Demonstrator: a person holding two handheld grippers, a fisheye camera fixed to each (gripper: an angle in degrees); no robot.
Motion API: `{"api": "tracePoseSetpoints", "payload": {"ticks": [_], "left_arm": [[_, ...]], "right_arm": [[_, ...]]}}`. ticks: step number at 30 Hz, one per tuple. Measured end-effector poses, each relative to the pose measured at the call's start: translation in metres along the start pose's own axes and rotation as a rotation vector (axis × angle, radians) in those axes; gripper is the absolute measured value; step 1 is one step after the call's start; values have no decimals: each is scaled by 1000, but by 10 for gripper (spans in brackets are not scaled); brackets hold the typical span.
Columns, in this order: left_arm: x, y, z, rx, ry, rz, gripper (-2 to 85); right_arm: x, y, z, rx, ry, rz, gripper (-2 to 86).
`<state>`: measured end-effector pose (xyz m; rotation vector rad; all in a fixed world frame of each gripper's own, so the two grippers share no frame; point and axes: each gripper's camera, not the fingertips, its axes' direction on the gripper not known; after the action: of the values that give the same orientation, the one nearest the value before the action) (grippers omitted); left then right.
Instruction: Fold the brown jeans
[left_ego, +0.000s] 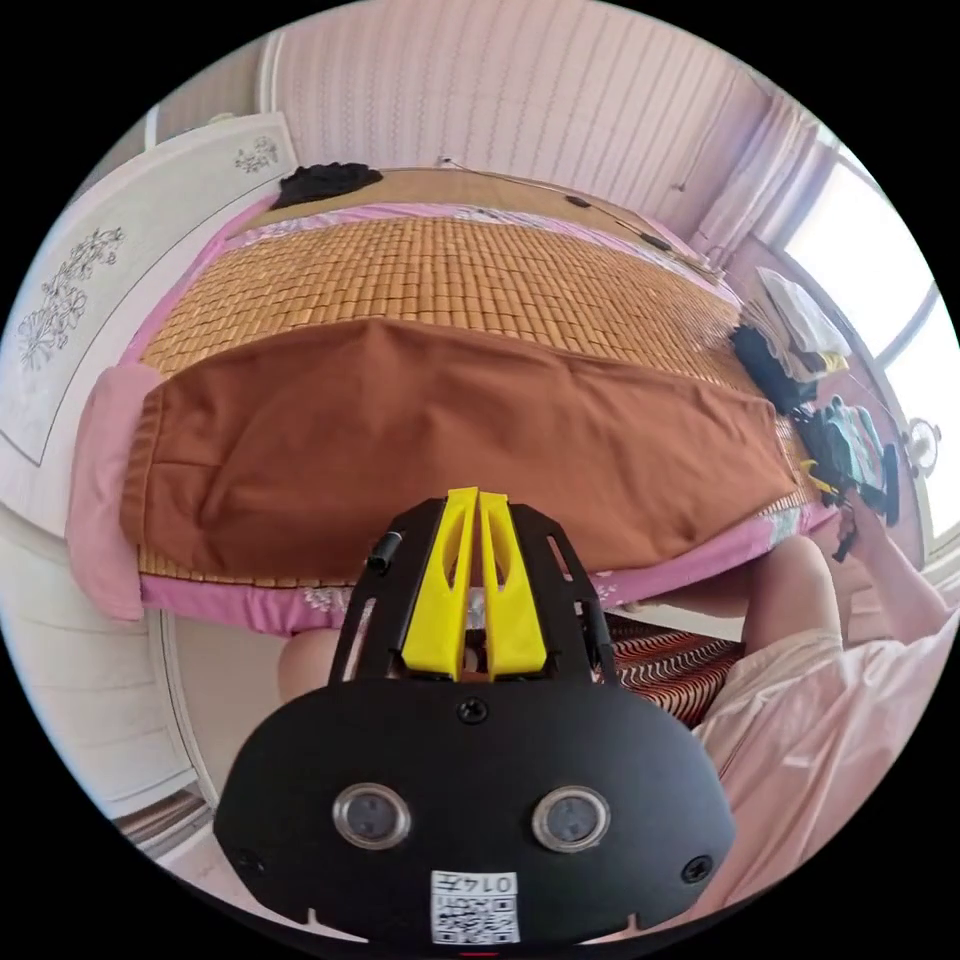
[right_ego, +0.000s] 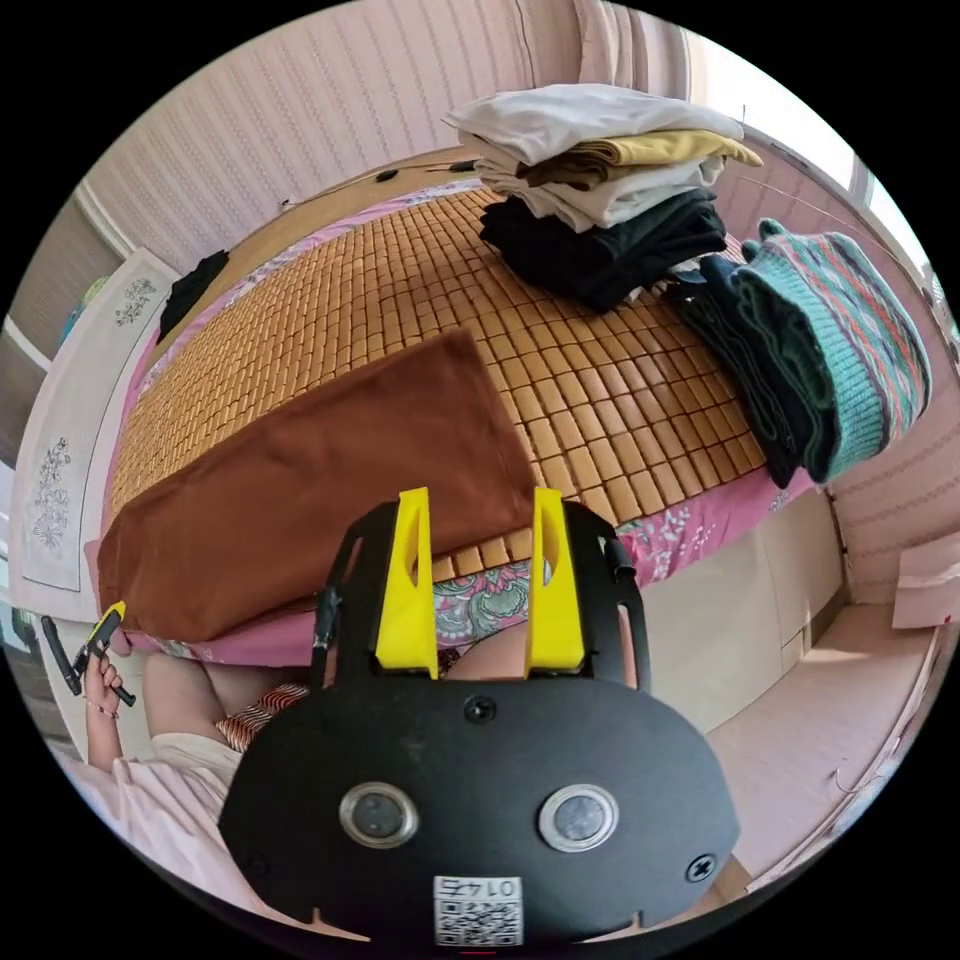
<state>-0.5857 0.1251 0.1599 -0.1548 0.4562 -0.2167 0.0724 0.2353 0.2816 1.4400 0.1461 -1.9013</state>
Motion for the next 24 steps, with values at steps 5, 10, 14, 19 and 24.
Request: {"api": "tracePoseSetpoints", "payload": {"ticks": [5,10,14,19,24], "left_arm": [[-77,-12,-2,-38,-59,-193,-2],[-109,-19,18,-75,-134,-327,83],[-118,-30,57,-192,-121,-345,86],[-114,-46,63,-238,-149,-270,7],[-108,-55,66,-272,-177,-176,-8]], "right_arm": [[70,-16,12,-109,-4,59,141],[96,-15,10,-198,-21,55,121],[112,-5,-10,-172,28,23,71],[146,5,-44,-131,-66,52,32],[221,32,-95,130,-443,388,18]]}}
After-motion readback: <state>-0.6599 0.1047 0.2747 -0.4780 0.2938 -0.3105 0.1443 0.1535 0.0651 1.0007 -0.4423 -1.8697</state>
